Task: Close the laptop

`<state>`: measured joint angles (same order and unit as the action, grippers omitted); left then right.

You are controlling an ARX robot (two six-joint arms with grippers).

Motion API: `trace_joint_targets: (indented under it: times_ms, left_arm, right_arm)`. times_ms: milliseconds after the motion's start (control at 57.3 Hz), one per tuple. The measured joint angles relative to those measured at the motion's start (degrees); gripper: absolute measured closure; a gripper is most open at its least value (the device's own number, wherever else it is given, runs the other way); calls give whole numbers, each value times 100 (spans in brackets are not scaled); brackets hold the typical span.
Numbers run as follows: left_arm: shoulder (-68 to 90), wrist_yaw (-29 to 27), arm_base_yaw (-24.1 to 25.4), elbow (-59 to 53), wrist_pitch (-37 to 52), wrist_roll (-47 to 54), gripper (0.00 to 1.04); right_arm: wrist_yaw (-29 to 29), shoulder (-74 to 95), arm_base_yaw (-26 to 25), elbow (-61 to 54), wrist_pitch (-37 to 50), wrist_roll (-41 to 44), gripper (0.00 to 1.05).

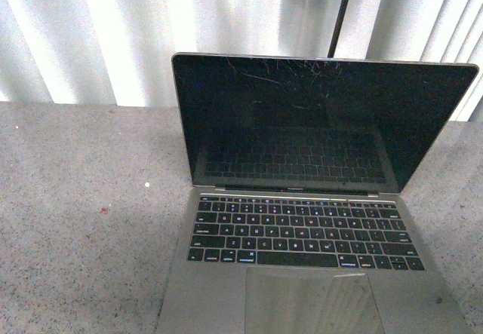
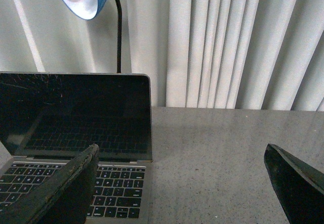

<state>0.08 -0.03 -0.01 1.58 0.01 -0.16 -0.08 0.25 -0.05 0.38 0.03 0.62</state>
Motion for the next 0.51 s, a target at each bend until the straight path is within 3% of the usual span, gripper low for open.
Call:
trace_joint_targets:
  times_ms: [506]
  left_arm:
    - [0, 0, 0, 0, 0, -2, 7]
  right_arm:
    - [0, 0, 0, 0, 0, 0, 7]
